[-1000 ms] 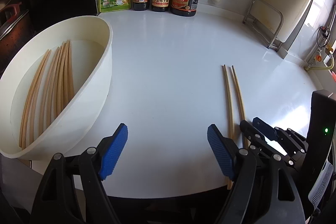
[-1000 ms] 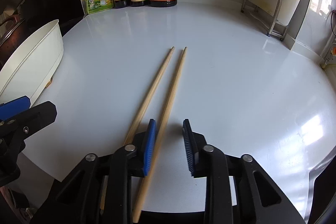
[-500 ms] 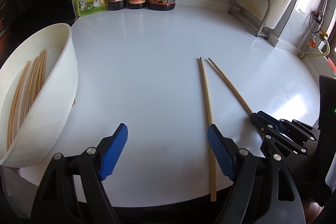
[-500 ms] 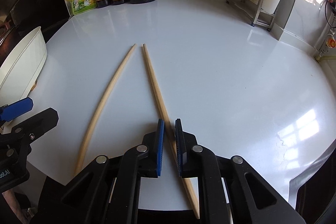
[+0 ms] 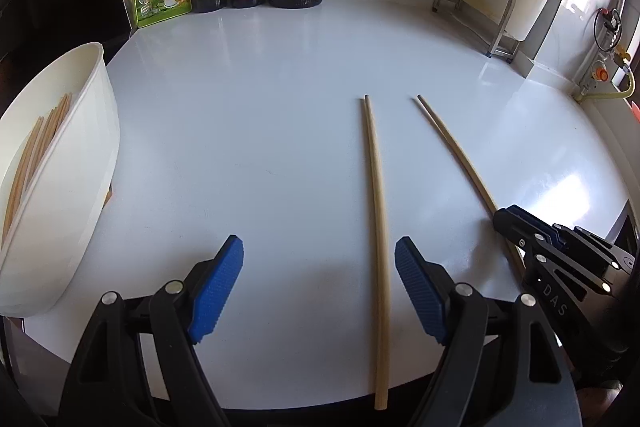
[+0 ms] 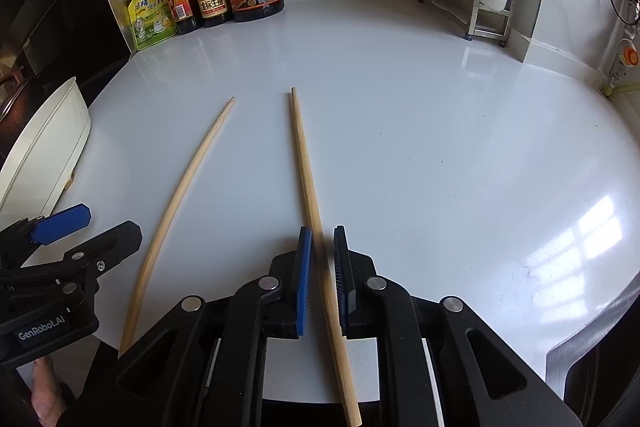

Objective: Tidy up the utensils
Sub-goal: 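Close the right tool on one chopstick while the left tool grasps the other, then carry both chopsticks into the white basin and open both tools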

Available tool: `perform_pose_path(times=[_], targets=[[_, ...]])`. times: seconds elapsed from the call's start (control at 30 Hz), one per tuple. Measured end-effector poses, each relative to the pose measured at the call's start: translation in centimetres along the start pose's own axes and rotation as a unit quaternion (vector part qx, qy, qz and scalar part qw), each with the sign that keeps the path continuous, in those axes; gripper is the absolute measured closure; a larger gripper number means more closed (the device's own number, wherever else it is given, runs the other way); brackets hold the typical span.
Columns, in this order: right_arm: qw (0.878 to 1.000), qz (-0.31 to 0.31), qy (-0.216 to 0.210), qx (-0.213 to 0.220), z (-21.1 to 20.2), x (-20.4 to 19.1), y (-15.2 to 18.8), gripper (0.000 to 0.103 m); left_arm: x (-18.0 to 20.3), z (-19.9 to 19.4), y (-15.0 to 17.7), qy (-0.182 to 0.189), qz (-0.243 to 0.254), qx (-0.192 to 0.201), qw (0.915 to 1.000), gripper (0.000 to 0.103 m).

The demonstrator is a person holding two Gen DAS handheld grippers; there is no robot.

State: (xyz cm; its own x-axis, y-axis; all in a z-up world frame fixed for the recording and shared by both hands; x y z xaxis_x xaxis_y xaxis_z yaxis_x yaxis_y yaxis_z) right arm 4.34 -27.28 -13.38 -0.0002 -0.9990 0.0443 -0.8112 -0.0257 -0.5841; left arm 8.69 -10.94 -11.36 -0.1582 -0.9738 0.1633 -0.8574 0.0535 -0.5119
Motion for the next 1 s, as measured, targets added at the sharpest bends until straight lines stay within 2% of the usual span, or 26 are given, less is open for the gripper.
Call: perform_pose_path(times=[0.13, 0.27, 0.77, 0.83, 0.93, 1.0], targets=[[1.0, 0.001, 0.001, 0.001, 0.0, 0.2, 0.0, 0.09, 0.4, 0.4, 0.0, -0.001, 0.001, 0.0, 1.0, 0.026], [1.0, -0.003, -0.007, 0.006, 0.0, 0.3, -0.1, 0.066, 0.6, 0.7, 0.1, -0.005, 0.001, -0.001, 1.0, 0.026], [0.998, -0.054, 0.021, 0.012, 0.9, -0.1, -1.0, 0.065, 1.5, 2.1, 0.2, -0.024, 0.007, 0.004, 0.9997, 0.026], [0.998, -0.06, 0.019, 0.013, 1.0, -0.3, -1.2, 0.066, 1.5, 2.0, 0.2, -0.025, 0.006, 0.007, 0.9996, 0.031], [0.998, -0.067, 0.015, 0.013, 1.0, -0.6, -1.2, 0.075, 1.6, 1.9, 0.1, -0.025, 0.01, 0.013, 0.9995, 0.049], [0.997, -0.073, 0.02, 0.013, 0.9, -0.8, -1.2, 0.095, 1.8, 1.7, 0.1, -0.02, 0.01, 0.011, 0.9997, 0.073]])
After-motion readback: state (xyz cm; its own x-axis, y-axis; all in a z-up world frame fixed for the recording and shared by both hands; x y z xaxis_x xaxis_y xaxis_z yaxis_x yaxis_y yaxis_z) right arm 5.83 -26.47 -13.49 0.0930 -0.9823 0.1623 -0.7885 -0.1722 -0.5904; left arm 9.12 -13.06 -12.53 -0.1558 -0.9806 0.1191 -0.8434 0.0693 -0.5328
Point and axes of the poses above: each gripper's, at about its wrist camera, not at the fingertips, and z roughly the way its jaws point, x to its right, y to its underside, the point moved 8 cm from there along z, roughly the way its jaws point, and after that the axes turned 11 degrees about -z, right-handed, at the moved point
